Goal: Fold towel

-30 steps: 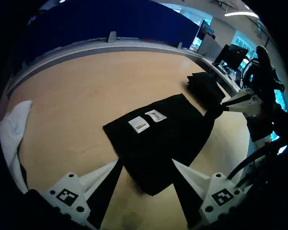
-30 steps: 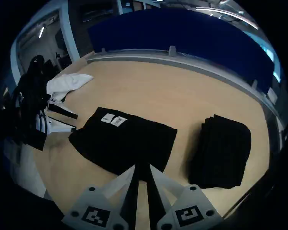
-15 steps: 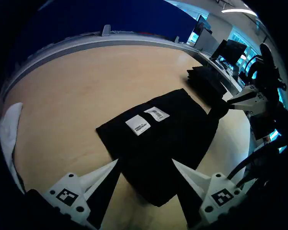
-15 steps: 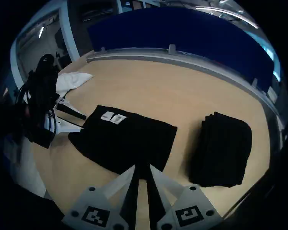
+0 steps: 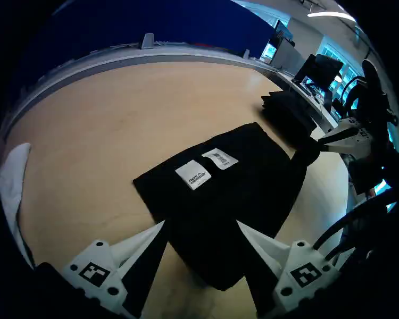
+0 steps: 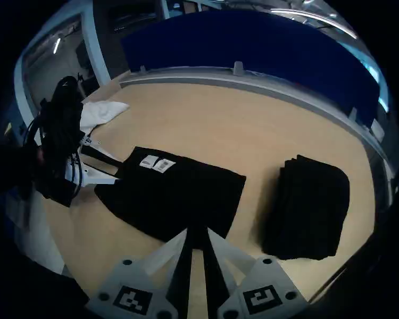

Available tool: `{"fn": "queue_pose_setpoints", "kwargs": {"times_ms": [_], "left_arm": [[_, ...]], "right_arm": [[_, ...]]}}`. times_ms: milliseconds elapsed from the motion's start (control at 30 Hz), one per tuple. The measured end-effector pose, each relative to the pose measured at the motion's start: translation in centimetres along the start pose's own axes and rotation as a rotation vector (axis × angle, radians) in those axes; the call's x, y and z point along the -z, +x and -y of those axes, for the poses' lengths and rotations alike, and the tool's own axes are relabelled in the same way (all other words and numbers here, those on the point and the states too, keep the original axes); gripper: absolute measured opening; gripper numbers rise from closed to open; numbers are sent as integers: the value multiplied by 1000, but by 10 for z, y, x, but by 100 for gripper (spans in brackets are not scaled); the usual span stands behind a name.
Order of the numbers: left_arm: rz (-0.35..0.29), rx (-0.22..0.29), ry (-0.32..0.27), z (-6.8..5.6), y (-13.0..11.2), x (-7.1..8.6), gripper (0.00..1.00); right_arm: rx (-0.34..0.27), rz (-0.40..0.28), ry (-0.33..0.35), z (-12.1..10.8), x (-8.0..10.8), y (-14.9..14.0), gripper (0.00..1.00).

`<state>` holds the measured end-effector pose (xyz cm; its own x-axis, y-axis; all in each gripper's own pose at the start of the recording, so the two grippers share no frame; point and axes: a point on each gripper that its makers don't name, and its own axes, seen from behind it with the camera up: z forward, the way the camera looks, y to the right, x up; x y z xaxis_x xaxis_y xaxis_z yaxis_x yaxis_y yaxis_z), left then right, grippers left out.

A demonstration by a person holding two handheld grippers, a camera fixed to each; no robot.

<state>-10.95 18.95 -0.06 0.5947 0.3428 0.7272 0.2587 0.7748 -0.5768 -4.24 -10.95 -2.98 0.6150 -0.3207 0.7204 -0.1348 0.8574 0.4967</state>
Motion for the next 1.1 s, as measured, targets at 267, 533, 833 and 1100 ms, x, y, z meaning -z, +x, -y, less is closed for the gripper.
{"fn": "queue_pose_setpoints", "kwargs": {"times_ms": [267, 533, 833, 1100], "left_arm": [[13, -5, 14, 5, -1, -3, 77], [30, -57, 44, 7, -7, -8, 61], [40, -73, 47, 7, -9, -7, 57], [45, -81, 56, 9, -9, -7, 52]], "right_arm": [[-4, 0, -1, -2, -2, -2, 12], [-9, -2, 0, -3, -3, -1, 12], [-8, -3, -1, -6, -3, 0, 12], [-7, -5, 0, -7, -4, 1, 12]]}}
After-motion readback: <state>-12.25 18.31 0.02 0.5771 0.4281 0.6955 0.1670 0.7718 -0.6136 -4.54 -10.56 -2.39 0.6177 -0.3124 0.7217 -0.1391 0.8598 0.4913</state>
